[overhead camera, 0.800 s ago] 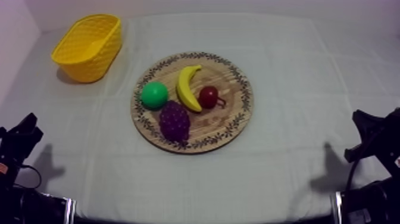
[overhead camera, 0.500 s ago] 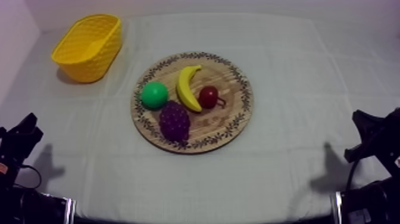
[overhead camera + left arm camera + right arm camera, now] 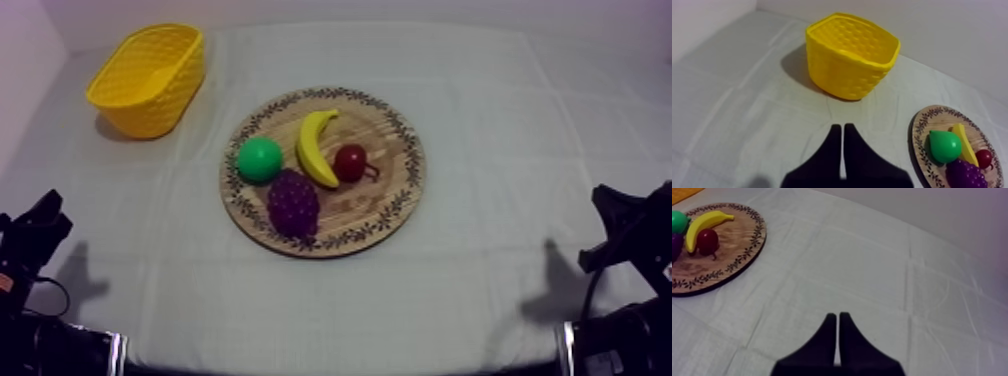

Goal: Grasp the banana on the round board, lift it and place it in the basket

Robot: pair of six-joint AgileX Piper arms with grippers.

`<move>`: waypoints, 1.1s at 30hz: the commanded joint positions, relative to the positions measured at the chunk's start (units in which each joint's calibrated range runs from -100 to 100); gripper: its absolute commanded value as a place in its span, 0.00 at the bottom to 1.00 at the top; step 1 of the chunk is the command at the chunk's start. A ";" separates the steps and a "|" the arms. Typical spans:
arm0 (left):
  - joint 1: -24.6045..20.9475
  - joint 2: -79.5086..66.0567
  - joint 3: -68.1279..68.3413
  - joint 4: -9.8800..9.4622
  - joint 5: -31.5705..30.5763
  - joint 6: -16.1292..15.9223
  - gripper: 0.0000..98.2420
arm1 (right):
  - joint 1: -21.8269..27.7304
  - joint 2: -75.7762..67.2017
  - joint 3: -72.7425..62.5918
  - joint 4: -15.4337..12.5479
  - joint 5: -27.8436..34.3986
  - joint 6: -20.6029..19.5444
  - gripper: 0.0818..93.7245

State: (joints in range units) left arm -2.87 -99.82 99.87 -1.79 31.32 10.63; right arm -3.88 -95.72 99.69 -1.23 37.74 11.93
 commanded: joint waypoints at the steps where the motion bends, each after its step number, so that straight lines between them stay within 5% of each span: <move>1: 0.01 -0.01 0.02 0.01 -0.04 -0.01 0.00 | -0.02 -0.03 -0.03 -0.02 0.00 0.01 0.00; 18: -0.01 -0.01 0.02 0.01 -0.04 -1.55 0.00 | -0.02 -0.03 -0.03 -0.02 0.00 0.01 0.00; 25: 0.04 1.93 -0.64 0.04 -0.11 1.76 0.00 | -0.02 -0.03 -0.03 -0.02 0.00 0.01 0.00; 33: 5.95 25.93 -24.05 -1.25 2.83 0.17 0.00 | -0.02 -0.03 -0.03 -0.02 0.00 0.01 0.00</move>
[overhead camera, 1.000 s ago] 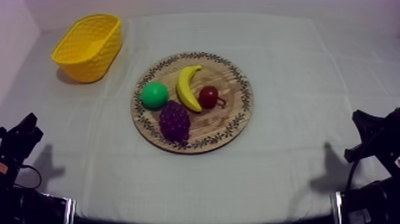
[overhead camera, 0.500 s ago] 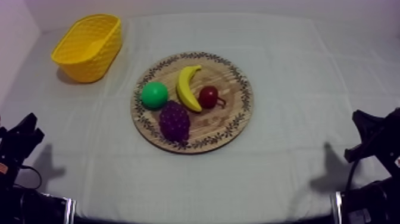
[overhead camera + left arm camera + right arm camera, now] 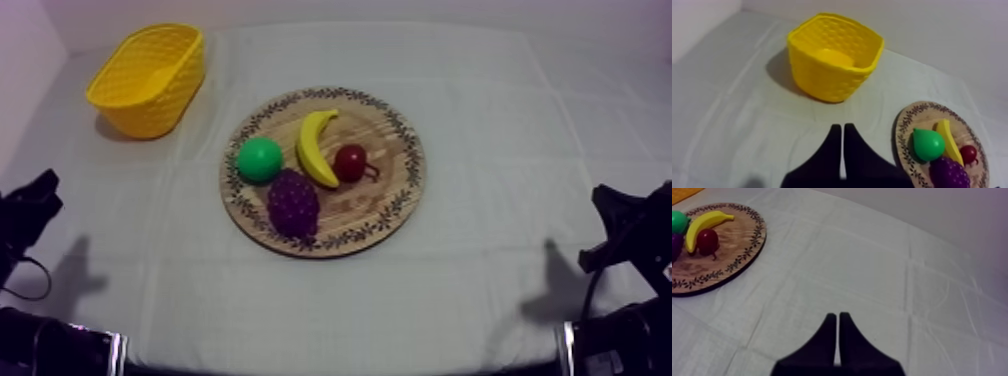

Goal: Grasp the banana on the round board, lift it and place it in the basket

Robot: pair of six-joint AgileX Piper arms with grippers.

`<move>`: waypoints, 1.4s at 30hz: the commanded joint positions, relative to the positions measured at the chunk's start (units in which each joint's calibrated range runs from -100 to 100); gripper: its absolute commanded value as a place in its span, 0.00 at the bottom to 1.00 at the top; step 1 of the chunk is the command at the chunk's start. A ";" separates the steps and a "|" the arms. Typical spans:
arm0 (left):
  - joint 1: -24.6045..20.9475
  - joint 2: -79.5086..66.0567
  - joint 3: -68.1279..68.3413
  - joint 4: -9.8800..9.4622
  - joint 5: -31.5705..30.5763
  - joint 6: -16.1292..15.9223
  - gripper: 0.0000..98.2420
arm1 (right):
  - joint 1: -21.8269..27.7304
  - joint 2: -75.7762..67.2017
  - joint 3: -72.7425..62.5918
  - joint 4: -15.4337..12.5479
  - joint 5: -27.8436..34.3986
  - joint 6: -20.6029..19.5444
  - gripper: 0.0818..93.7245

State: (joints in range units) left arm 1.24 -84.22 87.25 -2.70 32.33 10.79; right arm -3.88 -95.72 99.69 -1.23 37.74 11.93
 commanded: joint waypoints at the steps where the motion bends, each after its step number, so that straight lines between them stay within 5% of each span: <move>1: 2.87 13.85 -15.96 -0.70 3.46 0.09 0.00 | -0.02 -0.03 -0.03 -0.02 0.00 0.01 0.00; 20: 15.65 64.19 -73.03 -1.34 21.75 1.95 0.00 | -0.02 -0.03 -0.03 -0.02 0.00 0.01 0.00; 42: 23.03 92.17 -92.88 -1.13 35.62 3.76 0.00 | -0.32 -0.03 -0.03 -0.02 0.00 0.01 0.00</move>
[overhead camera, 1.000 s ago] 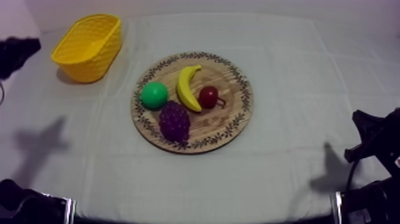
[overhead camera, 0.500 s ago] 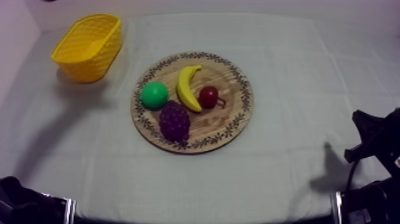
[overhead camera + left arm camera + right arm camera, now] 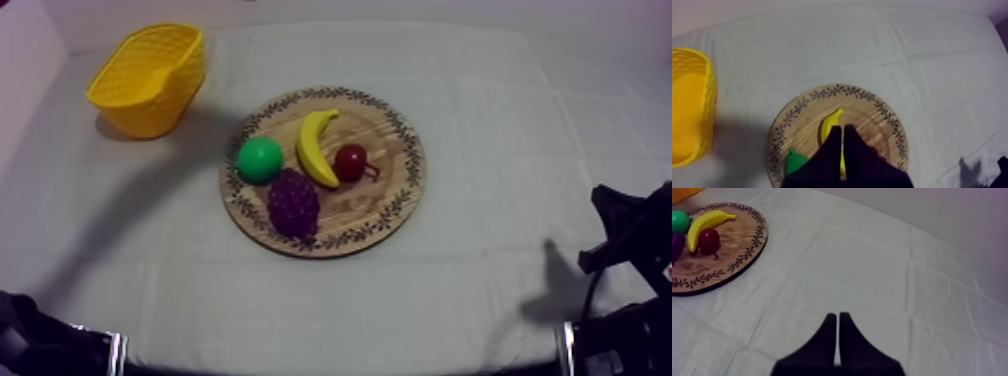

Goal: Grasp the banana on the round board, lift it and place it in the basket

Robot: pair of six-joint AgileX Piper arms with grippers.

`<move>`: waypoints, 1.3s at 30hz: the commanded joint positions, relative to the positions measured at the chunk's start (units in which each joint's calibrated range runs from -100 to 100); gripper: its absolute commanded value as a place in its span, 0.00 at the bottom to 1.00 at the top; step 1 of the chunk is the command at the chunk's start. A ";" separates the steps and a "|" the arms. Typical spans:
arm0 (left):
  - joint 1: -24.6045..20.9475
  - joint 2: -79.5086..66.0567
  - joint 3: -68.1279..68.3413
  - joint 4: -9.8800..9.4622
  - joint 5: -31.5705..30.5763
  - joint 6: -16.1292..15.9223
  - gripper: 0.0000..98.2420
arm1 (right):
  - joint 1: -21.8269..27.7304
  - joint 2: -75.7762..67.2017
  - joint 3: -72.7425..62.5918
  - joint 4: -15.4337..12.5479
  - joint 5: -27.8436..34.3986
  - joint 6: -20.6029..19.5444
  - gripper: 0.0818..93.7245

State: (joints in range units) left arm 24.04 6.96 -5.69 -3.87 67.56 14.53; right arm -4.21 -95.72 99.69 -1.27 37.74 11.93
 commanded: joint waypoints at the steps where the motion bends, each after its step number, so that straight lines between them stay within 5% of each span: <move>1: 0.49 1.61 0.31 0.12 0.66 -0.01 0.00 | 0.00 -0.03 -0.03 0.02 0.00 0.01 0.00; 25: 2.77 6.51 10.93 3.98 -2.39 -1.22 0.07 | -0.16 -0.03 -0.03 0.02 0.00 -0.02 0.00; 29: 2.53 6.36 11.72 5.03 -2.84 -2.14 0.19 | -0.16 -0.03 -0.03 0.02 0.00 0.00 0.00; 35: 2.15 6.32 13.08 6.54 -4.61 -3.87 0.54 | -0.16 -0.03 -0.03 0.02 0.00 -0.01 0.00; 39: 2.96 6.82 13.44 5.57 -6.24 -2.38 0.64 | -0.16 -0.03 -0.03 0.02 0.00 0.00 0.00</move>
State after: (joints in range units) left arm 26.78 13.62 7.77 2.10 61.58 11.02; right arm -4.35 -95.72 99.69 -1.22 37.74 11.93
